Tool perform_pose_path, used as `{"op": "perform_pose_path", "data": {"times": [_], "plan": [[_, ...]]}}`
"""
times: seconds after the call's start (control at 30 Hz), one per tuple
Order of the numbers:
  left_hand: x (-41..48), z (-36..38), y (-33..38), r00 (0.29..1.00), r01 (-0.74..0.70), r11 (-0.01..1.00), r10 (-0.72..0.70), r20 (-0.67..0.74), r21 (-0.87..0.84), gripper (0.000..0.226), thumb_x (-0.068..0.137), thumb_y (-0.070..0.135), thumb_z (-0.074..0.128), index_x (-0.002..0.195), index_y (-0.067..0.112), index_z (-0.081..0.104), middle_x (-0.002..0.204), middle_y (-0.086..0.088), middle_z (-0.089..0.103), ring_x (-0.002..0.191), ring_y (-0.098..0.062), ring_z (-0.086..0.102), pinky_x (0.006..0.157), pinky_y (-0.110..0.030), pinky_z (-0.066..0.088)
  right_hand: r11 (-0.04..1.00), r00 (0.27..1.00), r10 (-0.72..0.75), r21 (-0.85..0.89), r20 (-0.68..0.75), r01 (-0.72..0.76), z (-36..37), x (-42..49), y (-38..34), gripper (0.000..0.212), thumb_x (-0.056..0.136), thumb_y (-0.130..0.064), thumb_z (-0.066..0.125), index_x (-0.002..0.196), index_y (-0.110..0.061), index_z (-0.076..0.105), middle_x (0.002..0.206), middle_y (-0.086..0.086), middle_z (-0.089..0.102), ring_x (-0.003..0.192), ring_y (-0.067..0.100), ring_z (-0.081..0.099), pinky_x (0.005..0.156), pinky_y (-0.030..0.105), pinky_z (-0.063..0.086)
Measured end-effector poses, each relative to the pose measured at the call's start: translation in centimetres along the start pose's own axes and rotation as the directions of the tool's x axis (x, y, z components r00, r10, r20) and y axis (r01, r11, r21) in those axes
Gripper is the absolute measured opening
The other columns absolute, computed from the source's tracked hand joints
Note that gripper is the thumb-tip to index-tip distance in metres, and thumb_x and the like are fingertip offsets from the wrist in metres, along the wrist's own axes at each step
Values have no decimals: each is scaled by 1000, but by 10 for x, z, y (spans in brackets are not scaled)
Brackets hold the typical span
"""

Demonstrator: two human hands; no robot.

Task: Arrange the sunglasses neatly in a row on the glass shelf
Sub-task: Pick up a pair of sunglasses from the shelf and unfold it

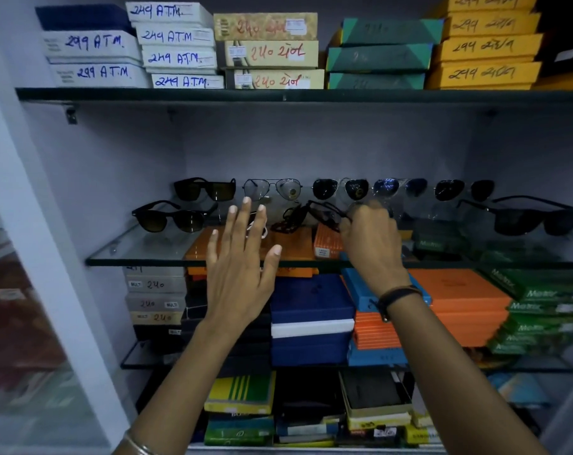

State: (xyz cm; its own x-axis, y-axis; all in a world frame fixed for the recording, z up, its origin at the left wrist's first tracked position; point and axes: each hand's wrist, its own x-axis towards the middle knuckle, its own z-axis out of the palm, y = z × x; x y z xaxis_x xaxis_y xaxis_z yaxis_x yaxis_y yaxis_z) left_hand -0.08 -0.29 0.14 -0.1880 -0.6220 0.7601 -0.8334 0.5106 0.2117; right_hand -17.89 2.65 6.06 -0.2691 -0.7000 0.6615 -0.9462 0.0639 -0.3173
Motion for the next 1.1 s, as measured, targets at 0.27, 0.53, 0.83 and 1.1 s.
{"op": "perform_pose_path", "data": {"times": [0.27,0.53,0.83,1.1], "plan": [[21,-24,37,991,-47,915,-8,-135,-401,40,93,37,42,125,13,49,134,-5,42,128,-12,33,104,-28,30,947,946,-283,107,-156,301,-24,-10,48,22,91,-20,54,98,-1,62,95,9,53,69,10,46,56,8,29],[41,-27,62,996,-67,942,45,-75,-328,19,88,23,58,102,12,62,103,0,57,99,-10,45,81,-22,36,873,872,-440,122,-215,471,-38,-22,65,22,91,-21,54,102,-4,63,92,8,57,71,8,49,60,5,35],[24,-23,72,993,-108,960,94,-66,-258,11,88,17,57,94,10,64,93,-2,59,93,-12,49,77,-22,35,600,955,164,793,-246,102,-33,-26,62,9,91,-24,54,84,-25,60,78,-8,55,75,16,51,68,42,49],[25,-31,69,980,99,894,-164,-114,-437,7,88,18,59,86,13,62,78,3,62,68,-3,55,61,-9,44,477,988,114,878,-108,41,-25,-33,69,6,91,-25,52,87,-26,56,83,-1,57,75,10,51,65,23,42]]}}
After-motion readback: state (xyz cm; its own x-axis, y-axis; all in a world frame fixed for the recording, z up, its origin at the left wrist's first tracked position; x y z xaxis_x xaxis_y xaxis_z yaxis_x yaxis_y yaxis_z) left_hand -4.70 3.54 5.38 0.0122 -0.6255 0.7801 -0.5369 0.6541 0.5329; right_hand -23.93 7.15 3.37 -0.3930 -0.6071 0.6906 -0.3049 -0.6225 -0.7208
